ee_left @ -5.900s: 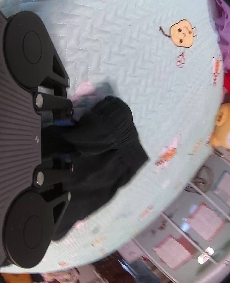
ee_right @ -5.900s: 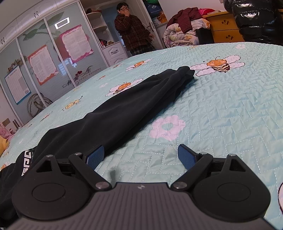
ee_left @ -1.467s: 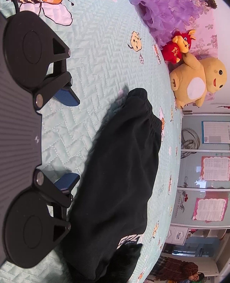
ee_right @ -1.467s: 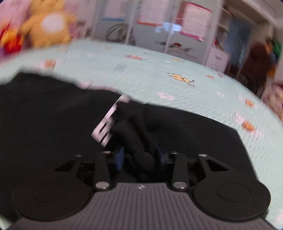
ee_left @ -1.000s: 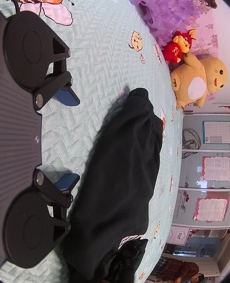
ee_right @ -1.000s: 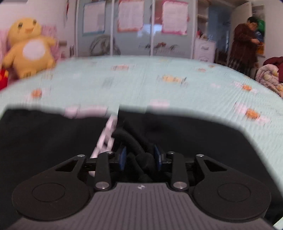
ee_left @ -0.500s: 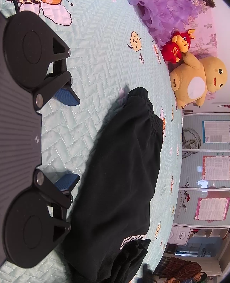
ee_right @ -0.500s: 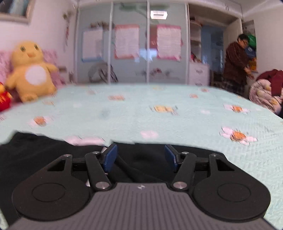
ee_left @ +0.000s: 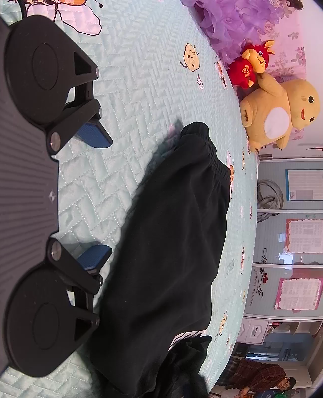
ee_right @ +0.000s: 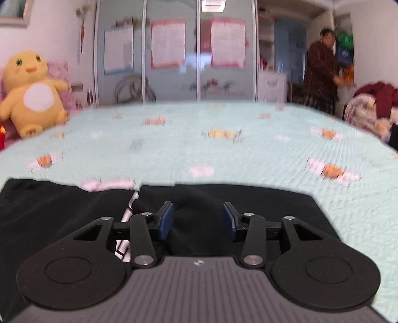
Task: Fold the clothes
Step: 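Lower the pants leg onto the stack and open the right gripper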
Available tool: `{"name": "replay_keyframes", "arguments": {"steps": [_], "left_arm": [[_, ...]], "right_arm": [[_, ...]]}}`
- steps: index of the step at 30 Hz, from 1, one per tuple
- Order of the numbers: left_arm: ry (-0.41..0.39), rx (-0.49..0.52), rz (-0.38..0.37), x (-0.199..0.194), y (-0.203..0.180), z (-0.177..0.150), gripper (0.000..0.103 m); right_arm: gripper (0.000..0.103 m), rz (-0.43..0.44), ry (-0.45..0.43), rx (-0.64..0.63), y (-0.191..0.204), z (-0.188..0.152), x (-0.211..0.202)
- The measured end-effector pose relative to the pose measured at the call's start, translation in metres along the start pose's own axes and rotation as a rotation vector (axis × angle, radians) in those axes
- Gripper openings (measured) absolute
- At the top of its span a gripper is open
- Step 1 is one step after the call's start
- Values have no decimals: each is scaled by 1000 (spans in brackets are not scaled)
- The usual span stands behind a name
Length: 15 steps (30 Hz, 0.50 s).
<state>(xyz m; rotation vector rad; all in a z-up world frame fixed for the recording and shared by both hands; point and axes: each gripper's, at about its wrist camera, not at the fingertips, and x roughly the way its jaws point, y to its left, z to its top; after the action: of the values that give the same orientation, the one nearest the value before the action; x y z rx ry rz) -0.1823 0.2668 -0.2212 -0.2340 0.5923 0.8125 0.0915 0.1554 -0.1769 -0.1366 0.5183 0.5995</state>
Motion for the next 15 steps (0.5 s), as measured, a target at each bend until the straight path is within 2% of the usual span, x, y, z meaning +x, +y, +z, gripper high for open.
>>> {"name": "replay_keyframes", "arguments": {"steps": [1, 2, 5, 6, 8, 10, 13, 15], "left_arm": [[-1, -1, 0, 0, 0, 0, 88], [-2, -3, -2, -1, 0, 0, 88], [-5, -3, -1, -1, 0, 0, 89], [-6, -1, 0, -1, 0, 0, 89], [-6, -1, 0, -1, 0, 0, 89], [-5, -4, -1, -1, 0, 0, 89], [-5, -1, 1, -1, 0, 0, 89], [-4, 0, 1, -1, 0, 0, 89]], "right_arm": [[44, 31, 63, -12, 5, -3, 11], [43, 47, 80, -29, 11, -6, 13], [45, 52, -29, -62, 22, -12, -14], [50, 52, -68, -71, 25, -14, -24], [61, 5, -128, -87, 20, -18, -41], [62, -60, -146, -83, 7, -24, -49], [61, -165, -93, -64, -19, -37, -41], [62, -204, -20, -71, -30, -53, -27]]}}
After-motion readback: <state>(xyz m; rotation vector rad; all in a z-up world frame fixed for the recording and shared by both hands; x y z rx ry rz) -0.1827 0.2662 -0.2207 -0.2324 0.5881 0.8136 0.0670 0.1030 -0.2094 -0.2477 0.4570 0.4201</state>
